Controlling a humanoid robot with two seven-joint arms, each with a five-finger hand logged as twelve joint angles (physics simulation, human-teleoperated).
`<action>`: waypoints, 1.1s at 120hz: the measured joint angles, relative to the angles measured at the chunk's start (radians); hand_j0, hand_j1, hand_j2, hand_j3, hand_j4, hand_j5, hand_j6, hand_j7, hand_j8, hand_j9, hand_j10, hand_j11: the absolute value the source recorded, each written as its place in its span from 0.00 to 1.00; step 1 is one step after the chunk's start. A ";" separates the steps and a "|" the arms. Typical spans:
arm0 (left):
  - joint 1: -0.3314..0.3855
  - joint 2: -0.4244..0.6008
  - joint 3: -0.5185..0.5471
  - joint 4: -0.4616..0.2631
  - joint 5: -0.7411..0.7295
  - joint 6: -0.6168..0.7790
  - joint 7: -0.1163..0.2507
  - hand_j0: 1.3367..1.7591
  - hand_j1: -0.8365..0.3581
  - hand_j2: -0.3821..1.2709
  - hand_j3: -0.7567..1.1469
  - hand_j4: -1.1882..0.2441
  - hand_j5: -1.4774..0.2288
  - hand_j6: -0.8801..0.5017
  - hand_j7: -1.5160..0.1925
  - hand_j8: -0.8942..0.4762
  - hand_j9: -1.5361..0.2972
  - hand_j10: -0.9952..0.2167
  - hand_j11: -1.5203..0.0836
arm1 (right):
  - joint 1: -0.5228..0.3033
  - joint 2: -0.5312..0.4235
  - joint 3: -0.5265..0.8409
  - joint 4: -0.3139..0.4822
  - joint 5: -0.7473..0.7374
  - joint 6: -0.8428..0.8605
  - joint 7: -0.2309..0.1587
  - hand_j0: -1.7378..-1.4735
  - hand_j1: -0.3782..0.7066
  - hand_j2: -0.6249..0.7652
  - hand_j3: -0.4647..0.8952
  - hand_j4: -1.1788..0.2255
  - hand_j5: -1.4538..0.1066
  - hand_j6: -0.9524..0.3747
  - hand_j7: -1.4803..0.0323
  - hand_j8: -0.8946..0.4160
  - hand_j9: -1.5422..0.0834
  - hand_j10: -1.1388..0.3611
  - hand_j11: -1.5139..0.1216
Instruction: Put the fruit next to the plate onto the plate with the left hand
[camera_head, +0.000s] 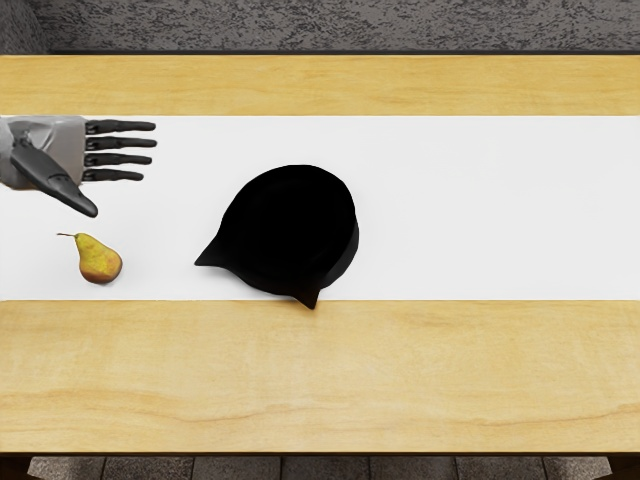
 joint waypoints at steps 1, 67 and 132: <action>0.000 0.000 0.000 -0.001 0.000 0.000 0.000 0.76 0.98 0.23 0.40 0.82 0.85 0.63 0.88 0.64 0.83 0.81 0.94 | 0.000 0.000 0.000 0.000 0.000 0.000 0.000 0.30 0.03 0.45 0.34 0.84 0.93 0.72 0.98 0.68 0.95 0.76 0.93; -0.082 -0.006 -0.011 -0.162 0.230 0.000 0.110 0.76 0.97 0.23 0.40 0.82 0.85 0.62 0.87 0.64 0.82 0.81 0.93 | -0.001 0.000 0.000 0.000 0.000 -0.001 0.000 0.30 0.03 0.45 0.34 0.84 0.93 0.72 0.98 0.68 0.95 0.76 0.93; -0.098 -0.114 0.019 -0.400 0.820 0.265 0.166 0.76 0.93 0.24 0.40 0.78 0.82 0.59 0.84 0.60 0.79 0.76 0.90 | -0.001 0.000 0.000 0.000 0.000 -0.001 0.000 0.30 0.03 0.45 0.34 0.84 0.93 0.72 0.98 0.68 0.95 0.76 0.93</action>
